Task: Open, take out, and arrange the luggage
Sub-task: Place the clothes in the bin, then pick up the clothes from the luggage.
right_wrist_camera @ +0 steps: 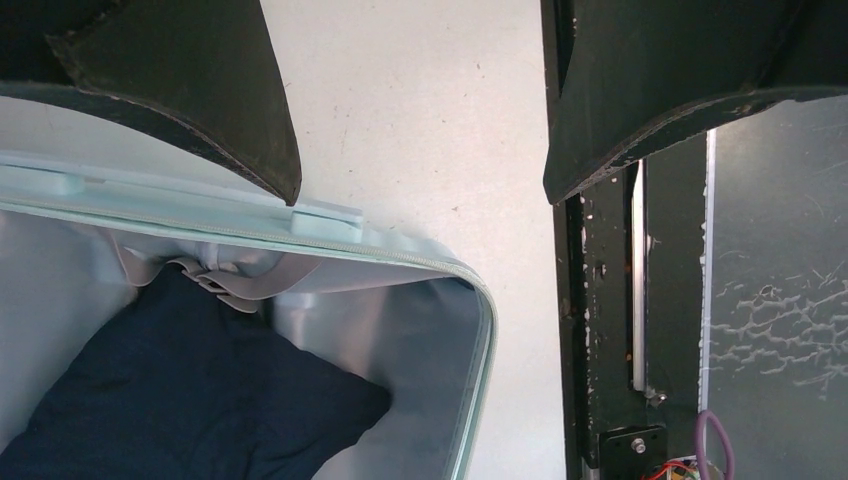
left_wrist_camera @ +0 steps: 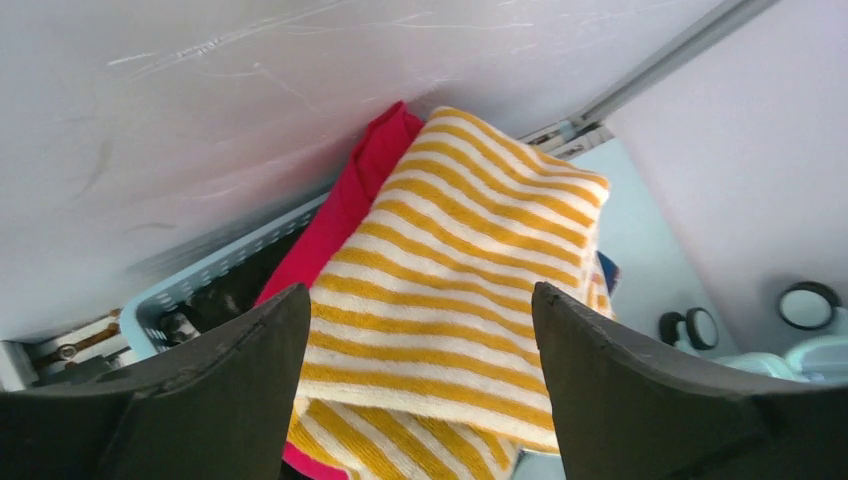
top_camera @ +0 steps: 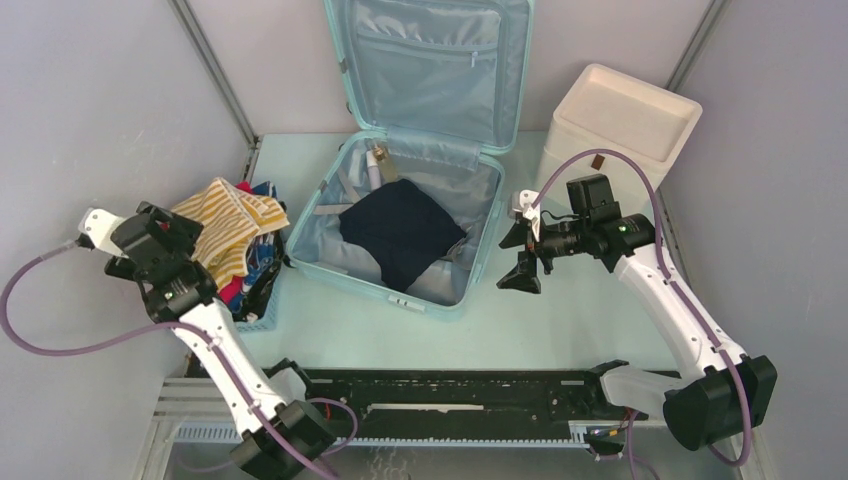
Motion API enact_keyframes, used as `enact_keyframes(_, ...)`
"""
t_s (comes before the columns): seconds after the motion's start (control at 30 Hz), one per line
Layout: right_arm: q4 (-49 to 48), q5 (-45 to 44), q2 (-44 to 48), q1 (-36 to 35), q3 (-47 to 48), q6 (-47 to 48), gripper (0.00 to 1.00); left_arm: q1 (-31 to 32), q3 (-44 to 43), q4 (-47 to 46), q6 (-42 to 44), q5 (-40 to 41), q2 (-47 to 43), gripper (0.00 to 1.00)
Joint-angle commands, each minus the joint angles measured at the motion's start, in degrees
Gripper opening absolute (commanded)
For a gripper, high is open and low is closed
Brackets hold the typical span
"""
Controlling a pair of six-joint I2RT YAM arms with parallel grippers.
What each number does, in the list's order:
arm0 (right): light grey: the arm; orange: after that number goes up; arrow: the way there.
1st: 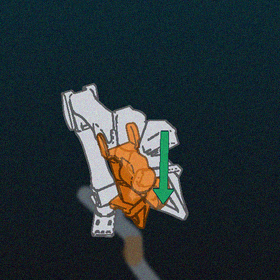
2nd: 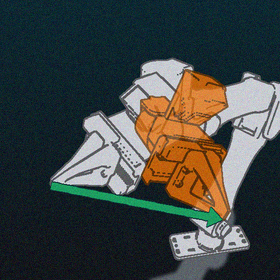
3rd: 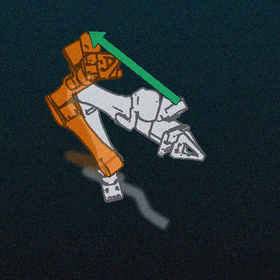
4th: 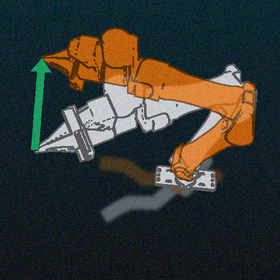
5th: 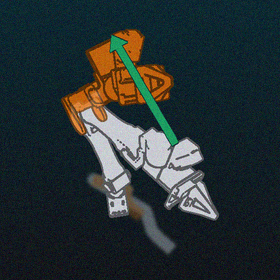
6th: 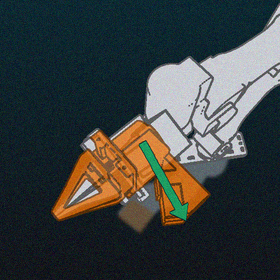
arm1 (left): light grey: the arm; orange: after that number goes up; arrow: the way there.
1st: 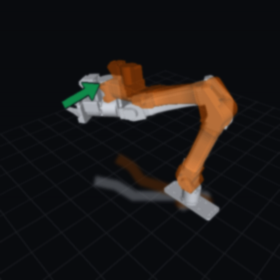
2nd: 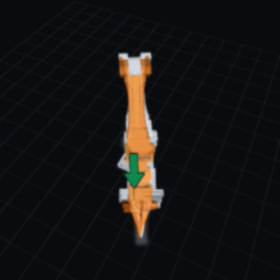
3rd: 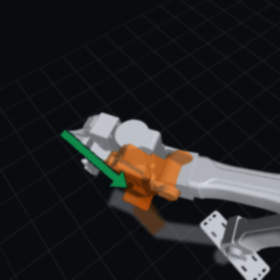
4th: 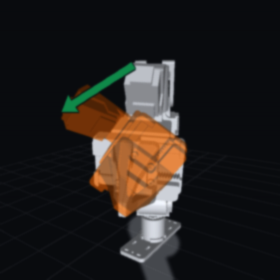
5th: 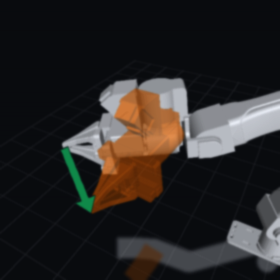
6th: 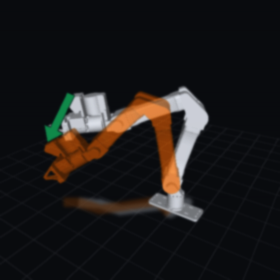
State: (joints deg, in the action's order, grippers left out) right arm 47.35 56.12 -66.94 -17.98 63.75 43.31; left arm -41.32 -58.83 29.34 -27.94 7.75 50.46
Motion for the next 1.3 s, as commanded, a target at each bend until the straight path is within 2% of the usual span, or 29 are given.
enact_keyframes(0.0, -0.1, 1.5, 0.7, 0.0, 0.4, 0.5, 1.0, 1.3, 2.2, -1.2, 0.9, -4.3, -3.2, 0.78)
enact_keyframes(0.03, -0.1, 1.5, 0.8, 0.0, 0.4, 0.6, 1.0, 1.6, 3.2, -2.5, 1.5, -6.1, -3.2, 0.73)
enact_keyframes(0.13, 0.0, 1.7, 0.7, 0.2, 0.4, 0.5, 1.0, 1.8, 5.0, -6.2, 2.6, -11.1, 0.5, 0.5)
enact_keyframes(0.27, 0.0, 2.0, 0.8, 0.8, 0.4, 0.5, 1.0, 1.7, 4.7, -6.2, 4.7, -11.5, 10.3, 0.35)
enact_keyframes(0.37, 0.0, 2.2, 0.8, 1.3, 0.4, 0.5, 1.0, 1.7, 6.2, -7.0, 4.5, -9.8, 14.7, 0.29)
enact_keyframes(0.5, 0.0, 2.3, 0.7, 1.7, 0.4, 0.5, 1.0, 1.7, 9.1, -8.5, 4.3, -8.8, 14.7, 0.29)
enact_keyframes(0.6, 0.1, 2.5, 0.3, 1.6, 0.4, 0.5, 1.0, 1.7, 8.0, -7.5, 3.9, -9.5, 10.2, 0.35)
enact_keyframes(0.73, 0.2, 2.4, 0.0, 1.6, 0.4, 0.9, 1.0, 1.7, 3.2, -6.4, 3.5, -13.2, 0.8, 0.57)
enact_keyframes(0.83, 0.6, 3.3, 0.3, 2.2, 0.4, 1.4, 1.0, 2.2, 0.9, -6.6, 3.1, -21.0, -3.1, 0.74)
enact_keyframes(0.93, 1.0, 4.9, 0.8, 3.6, 0.4, 1.8, 1.0, 3.6, 4.6, -13.8, -2.3, -34.7, -5.0, 0.98)
enact_keyframes(1.03, 1.3, 6.5, 1.4, 5.3, 0.4, 1.7, 1.0, 5.8, 10.4, -23.8, -10.4, -48.4, -5.2, 1.0)
enact_keyframes(1.1, 1.4, 7.7, 1.5, 6.2, 0.4, 1.5, 1.0, 9.0, 11.1, -23.3, -10.3, -51.8, -5.6, 1.0)
enact_keyframes(1.17, 1.3, 8.6, 1.4, 6.8, 0.4, 1.3, 1.0, 13.2, 10.7, -19.4, -6.8, -51.4, -7.2, 1.0)
enact_keyframes(1.27, 1.2, 8.9, 0.7, 6.9, 0.4, 1.2, 1.0, 21.5, 10.1, -11.8, -0.1, -45.8, -10.7, 0.99)
